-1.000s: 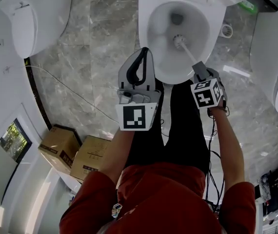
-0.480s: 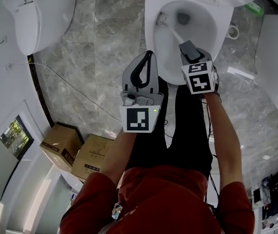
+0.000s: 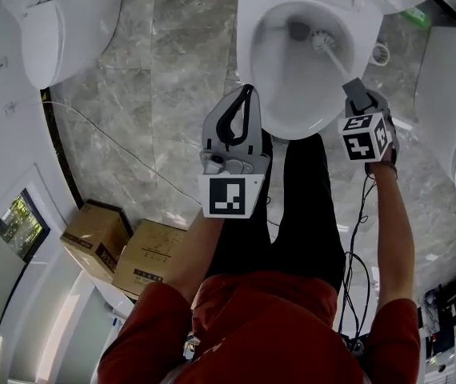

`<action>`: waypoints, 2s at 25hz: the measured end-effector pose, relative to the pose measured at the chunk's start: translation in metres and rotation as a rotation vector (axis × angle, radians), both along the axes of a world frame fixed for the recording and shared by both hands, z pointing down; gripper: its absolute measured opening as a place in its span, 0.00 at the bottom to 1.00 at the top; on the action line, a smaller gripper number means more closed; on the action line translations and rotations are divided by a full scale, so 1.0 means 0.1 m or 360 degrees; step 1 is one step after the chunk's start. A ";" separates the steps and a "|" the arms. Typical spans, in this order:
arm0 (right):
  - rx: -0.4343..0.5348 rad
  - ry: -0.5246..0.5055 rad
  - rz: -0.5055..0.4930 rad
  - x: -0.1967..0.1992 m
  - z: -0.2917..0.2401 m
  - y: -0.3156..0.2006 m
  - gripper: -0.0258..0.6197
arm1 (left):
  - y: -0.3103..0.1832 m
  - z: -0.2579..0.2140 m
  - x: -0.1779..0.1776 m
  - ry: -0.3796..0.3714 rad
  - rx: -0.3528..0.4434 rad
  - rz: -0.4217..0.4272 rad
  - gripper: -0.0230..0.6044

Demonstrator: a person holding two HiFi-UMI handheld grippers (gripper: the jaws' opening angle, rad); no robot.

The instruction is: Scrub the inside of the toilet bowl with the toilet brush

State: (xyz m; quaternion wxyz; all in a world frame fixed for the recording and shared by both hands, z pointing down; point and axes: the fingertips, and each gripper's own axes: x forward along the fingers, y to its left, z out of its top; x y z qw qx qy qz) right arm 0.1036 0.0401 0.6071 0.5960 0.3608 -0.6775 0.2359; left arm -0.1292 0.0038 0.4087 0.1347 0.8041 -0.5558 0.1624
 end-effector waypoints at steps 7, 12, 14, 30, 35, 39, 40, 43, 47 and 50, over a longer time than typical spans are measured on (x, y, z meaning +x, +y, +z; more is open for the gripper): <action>-0.0347 -0.0223 -0.0098 -0.69 -0.26 1.10 0.29 | 0.01 0.05 -0.08 -0.0012 -0.0035 -0.0021 0.03; -0.0218 -0.0493 0.0004 -1.31 -0.33 0.81 0.29 | 0.04 0.05 -0.17 -0.0038 -0.0034 -0.0041 0.03; -0.0119 -0.0532 0.0062 -1.37 -0.26 0.44 0.29 | 0.06 0.04 -0.17 -0.0040 -0.0022 -0.0043 0.03; -0.0129 0.0021 0.0091 -0.15 -0.04 0.33 0.29 | 0.12 0.03 -0.06 -0.0021 -0.0040 -0.0032 0.03; -0.0306 -0.0265 0.0185 -0.89 0.00 0.85 0.29 | 0.19 0.09 -0.12 -0.0053 -0.0098 -0.0031 0.04; -0.0181 -0.0392 0.0239 -1.32 0.00 0.46 0.29 | 0.20 0.09 -0.31 -0.0054 -0.0099 -0.0123 0.03; -0.0143 -0.0402 0.0258 -1.35 0.01 0.31 0.29 | 0.21 0.09 -0.38 -0.0057 -0.0090 -0.0150 0.03; -0.0056 -0.0300 0.0242 -1.24 0.15 -0.11 0.29 | 0.19 0.05 -0.51 -0.0055 -0.0040 -0.0197 0.04; -0.0127 -0.0103 0.0248 -0.76 0.34 -0.25 0.29 | 0.18 -0.04 -0.52 -0.0044 0.0009 -0.0189 0.03; -0.0323 -0.0162 0.0299 -0.61 0.26 0.19 0.29 | 0.21 -0.15 -0.47 -0.0038 -0.0015 -0.0172 0.03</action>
